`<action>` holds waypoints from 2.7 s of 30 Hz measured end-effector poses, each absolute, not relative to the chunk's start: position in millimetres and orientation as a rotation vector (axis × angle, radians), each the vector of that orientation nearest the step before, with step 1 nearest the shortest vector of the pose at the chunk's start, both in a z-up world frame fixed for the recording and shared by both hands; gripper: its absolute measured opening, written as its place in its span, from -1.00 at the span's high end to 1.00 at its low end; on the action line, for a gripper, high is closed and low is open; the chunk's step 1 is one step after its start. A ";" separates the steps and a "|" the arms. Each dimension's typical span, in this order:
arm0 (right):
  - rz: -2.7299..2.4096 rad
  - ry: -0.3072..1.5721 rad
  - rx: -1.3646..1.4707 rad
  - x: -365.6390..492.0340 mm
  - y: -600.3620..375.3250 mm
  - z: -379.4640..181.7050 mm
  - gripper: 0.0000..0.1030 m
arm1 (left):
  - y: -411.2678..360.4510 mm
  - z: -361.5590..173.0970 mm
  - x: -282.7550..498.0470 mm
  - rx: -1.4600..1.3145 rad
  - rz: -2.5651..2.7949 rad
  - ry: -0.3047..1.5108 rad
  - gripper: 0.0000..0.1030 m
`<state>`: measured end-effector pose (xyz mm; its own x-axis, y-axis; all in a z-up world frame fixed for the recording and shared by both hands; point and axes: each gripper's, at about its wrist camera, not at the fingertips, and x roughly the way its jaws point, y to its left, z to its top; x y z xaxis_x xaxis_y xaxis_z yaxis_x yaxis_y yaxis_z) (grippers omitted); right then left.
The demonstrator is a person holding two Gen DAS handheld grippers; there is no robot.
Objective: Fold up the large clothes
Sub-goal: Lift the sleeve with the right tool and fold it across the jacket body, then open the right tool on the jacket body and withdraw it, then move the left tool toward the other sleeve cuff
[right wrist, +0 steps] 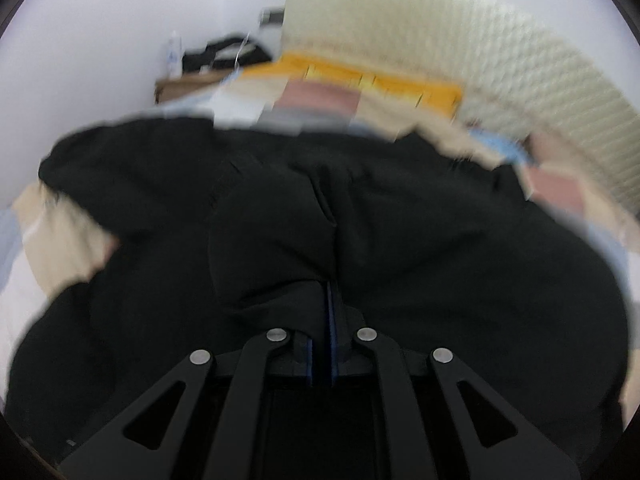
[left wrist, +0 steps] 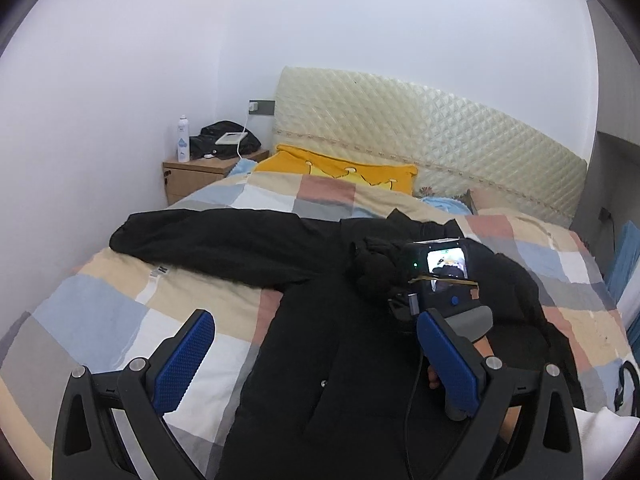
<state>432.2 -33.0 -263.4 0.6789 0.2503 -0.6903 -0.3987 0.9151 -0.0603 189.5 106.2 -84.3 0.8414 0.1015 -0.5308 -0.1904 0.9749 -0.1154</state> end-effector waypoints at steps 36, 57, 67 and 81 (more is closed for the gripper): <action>0.378 0.646 -0.040 473.7 -47.5 -234.9 -0.12 | 99.5 -112.6 204.6 -0.146 0.100 0.580 -0.99; 0.402 0.522 0.034 410.0 -84.3 -174.1 -0.12 | 92.4 -125.5 208.4 -0.120 0.092 0.595 -0.99; 0.360 0.450 0.031 322.6 -149.0 -105.4 -0.12 | 73.0 -96.0 173.2 -0.070 0.098 0.505 -0.99; 0.311 0.352 0.103 187.1 -242.9 -60.3 -0.12 | 69.8 -87.7 136.1 -0.122 0.054 0.522 -0.99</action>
<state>187.1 -242.9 -60.3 0.8920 0.3166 -0.3226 -0.2810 0.9475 0.1527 136.1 69.8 -87.7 0.8655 0.0199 -0.5005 -0.0824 0.9913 -0.1029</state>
